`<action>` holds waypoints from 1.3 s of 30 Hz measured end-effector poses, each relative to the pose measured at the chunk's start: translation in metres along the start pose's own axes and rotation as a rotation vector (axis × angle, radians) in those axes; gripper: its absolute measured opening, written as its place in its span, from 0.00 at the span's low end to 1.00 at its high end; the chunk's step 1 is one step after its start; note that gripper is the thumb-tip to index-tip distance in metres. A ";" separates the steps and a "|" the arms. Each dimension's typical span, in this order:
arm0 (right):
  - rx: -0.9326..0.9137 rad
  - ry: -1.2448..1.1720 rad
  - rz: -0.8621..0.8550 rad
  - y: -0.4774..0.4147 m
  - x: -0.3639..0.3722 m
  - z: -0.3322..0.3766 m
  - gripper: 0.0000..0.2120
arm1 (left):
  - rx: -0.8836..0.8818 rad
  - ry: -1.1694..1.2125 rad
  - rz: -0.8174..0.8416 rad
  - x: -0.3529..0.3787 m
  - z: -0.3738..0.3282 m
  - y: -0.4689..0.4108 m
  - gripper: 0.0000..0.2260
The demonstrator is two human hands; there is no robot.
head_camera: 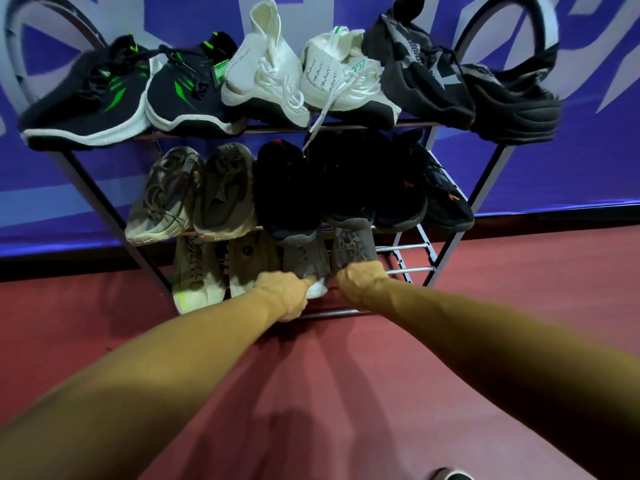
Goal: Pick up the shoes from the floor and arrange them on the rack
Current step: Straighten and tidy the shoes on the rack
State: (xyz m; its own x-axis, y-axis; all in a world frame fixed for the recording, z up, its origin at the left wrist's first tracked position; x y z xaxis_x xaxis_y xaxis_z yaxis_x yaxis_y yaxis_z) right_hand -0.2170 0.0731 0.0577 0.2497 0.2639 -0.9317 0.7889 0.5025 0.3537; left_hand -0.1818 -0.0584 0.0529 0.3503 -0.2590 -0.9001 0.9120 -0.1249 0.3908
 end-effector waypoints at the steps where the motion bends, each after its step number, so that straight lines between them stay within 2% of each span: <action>1: 0.009 0.103 0.036 -0.001 -0.002 -0.001 0.17 | 0.005 0.011 0.008 0.002 0.002 -0.005 0.24; 3: 0.083 0.080 0.061 0.002 -0.014 0.000 0.17 | -0.004 0.010 0.053 -0.007 0.003 0.000 0.23; 7: 0.085 -0.013 0.071 0.017 -0.037 0.008 0.15 | 0.011 -0.003 0.006 -0.023 0.006 0.016 0.18; 10: 0.036 0.011 0.211 0.049 -0.054 0.010 0.09 | 0.014 0.008 -0.022 -0.038 0.005 0.033 0.17; 12: 0.028 0.044 0.274 0.066 -0.064 0.008 0.11 | -0.013 0.068 -0.029 -0.053 0.007 0.043 0.16; 15: 0.054 0.031 0.149 0.079 -0.086 -0.001 0.08 | -0.053 0.136 0.034 -0.073 0.007 0.056 0.16; 18: 0.171 -0.325 0.083 0.094 -0.101 -0.012 0.06 | -0.065 0.153 0.201 -0.085 0.006 0.077 0.18; 21: 0.274 -0.737 0.068 0.103 -0.108 -0.021 0.06 | -0.158 0.233 0.108 -0.098 0.016 0.095 0.15; 22: 0.311 -0.857 0.012 0.107 -0.110 -0.024 0.06 | -0.212 0.330 0.045 -0.100 0.021 0.098 0.13; 24: 0.354 -1.097 -0.096 0.113 -0.115 -0.029 0.08 | -0.330 0.730 -0.075 -0.100 0.029 0.100 0.09; 26: 0.363 -1.264 -0.144 0.113 -0.114 -0.030 0.07 | -0.414 1.218 -0.120 -0.097 0.030 0.095 0.12; 28: 0.369 -1.374 -0.169 0.110 -0.113 -0.027 0.07 | -0.491 1.542 -0.149 -0.094 0.028 0.090 0.14; 31: 0.377 -1.508 -0.234 0.100 -0.116 -0.022 0.10 | -0.529 1.715 -0.168 -0.095 0.025 0.082 0.10; 34: 0.435 -1.558 -0.269 0.090 -0.115 -0.017 0.07 | -0.530 1.809 -0.150 -0.093 0.022 0.076 0.08; 39: 0.486 -1.486 -0.297 0.079 -0.111 -0.018 0.10 | -0.550 1.743 -0.355 -0.096 0.029 0.070 0.02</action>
State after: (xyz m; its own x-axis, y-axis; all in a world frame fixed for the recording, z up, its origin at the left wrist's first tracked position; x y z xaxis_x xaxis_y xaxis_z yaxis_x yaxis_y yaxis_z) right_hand -0.1923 0.0980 0.1905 0.1330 -0.9410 -0.3112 0.9311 0.0110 0.3646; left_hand -0.1574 -0.0704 0.1723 -0.3759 0.9020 -0.2122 0.8157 0.4308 0.3861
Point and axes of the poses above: each hand's wrist, its own y-axis away from the middle knuckle, its own x-axis out of the palm, z = x × y, the point moved 3 cm from there along -y, towards the middle knuckle
